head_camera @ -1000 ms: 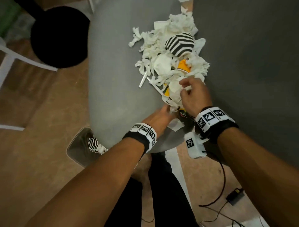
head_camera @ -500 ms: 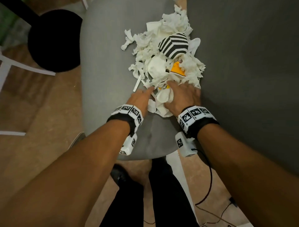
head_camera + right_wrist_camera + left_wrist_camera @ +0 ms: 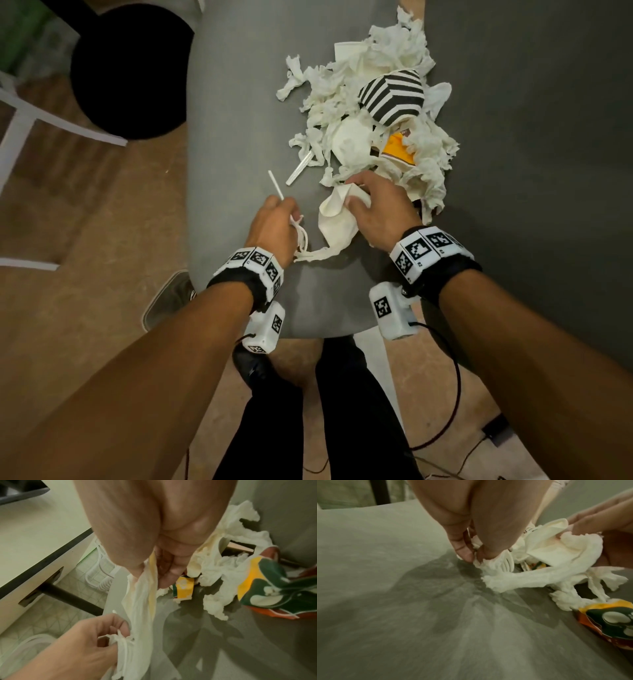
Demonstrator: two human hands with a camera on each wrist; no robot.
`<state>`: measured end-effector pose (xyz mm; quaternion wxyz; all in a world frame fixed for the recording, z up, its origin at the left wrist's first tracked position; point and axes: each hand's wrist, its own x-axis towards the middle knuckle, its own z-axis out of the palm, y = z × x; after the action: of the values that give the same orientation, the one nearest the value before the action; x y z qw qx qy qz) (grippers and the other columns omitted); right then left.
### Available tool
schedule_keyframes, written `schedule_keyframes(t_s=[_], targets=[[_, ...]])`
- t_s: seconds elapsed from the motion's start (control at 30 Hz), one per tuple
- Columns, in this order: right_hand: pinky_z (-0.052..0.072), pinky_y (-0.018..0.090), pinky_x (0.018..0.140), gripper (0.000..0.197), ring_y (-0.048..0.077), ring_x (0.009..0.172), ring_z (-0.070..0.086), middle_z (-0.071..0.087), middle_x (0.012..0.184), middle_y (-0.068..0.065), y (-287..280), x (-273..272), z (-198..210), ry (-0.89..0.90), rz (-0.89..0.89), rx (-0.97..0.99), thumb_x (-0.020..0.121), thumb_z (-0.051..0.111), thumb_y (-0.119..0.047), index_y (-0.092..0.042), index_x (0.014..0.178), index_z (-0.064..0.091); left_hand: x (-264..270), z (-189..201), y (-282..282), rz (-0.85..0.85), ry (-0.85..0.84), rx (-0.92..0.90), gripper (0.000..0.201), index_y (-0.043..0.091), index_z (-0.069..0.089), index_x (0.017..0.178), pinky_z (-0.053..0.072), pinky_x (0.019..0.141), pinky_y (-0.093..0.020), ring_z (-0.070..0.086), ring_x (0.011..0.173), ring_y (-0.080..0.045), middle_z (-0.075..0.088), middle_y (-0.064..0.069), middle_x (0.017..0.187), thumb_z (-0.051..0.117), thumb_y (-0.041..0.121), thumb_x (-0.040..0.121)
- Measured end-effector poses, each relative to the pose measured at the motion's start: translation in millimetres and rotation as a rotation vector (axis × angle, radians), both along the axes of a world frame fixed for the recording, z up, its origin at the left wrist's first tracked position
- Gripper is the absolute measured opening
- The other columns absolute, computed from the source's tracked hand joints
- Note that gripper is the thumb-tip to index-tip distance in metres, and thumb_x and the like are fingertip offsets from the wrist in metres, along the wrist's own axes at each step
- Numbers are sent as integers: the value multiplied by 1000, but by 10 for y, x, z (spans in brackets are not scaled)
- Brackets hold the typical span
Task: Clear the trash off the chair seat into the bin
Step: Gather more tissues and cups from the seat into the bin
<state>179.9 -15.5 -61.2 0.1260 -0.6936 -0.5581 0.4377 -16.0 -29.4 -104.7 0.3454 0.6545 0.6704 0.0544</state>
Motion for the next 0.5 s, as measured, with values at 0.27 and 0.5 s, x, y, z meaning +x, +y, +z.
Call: schedule_keyframes(t_s=[0.27, 0.5], targets=[[48, 31, 95, 29, 21, 109, 62, 68, 117, 1, 37, -547, -46, 26, 181, -63, 95, 57, -23, -19, 124, 60, -623, 26, -247, 275, -90, 39, 24, 16, 61, 91, 43, 76, -23, 55, 83, -19, 54, -1, 103, 54, -5, 81], [53, 37, 92, 25, 20, 97, 66, 70, 106, 0, -416, -1717, -68, 127, 265, -150, 94, 58, -21, -22, 118, 62, -1503, 87, -692, 445, -116, 90, 29, 18, 58, 87, 47, 74, -23, 58, 79, -20, 54, 1, 104, 51, -9, 78]])
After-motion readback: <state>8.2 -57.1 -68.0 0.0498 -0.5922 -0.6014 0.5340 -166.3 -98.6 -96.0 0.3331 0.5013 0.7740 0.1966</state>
